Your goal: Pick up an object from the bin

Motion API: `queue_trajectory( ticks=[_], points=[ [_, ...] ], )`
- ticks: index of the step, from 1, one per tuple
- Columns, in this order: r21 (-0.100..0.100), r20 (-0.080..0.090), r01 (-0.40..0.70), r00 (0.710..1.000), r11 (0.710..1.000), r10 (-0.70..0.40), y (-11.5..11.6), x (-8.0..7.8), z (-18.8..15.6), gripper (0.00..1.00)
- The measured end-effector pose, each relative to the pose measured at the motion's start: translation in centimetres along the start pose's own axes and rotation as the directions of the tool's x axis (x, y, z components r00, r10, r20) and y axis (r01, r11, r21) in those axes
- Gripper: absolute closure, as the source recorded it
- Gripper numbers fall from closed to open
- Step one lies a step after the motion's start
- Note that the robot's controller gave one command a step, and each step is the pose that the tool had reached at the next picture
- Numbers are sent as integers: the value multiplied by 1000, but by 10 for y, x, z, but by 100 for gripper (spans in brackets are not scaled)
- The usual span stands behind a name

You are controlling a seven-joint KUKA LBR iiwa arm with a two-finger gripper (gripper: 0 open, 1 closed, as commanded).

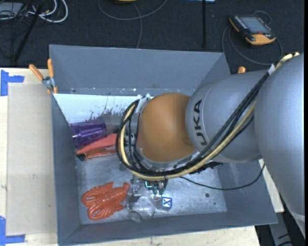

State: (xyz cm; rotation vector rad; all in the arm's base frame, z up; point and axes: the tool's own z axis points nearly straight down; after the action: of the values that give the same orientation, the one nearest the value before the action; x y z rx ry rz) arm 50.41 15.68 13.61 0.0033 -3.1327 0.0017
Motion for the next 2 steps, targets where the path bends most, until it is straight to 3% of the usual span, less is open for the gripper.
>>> queue_trajectory(
  ticks=[1, 2],
  points=[
    [-1, 7, -3, 1000, 1000, 3, -1, -2, -3, 0],
    [2, 22, 327, 945, 945, -327, 9, 7, 61, 100]
  ],
)
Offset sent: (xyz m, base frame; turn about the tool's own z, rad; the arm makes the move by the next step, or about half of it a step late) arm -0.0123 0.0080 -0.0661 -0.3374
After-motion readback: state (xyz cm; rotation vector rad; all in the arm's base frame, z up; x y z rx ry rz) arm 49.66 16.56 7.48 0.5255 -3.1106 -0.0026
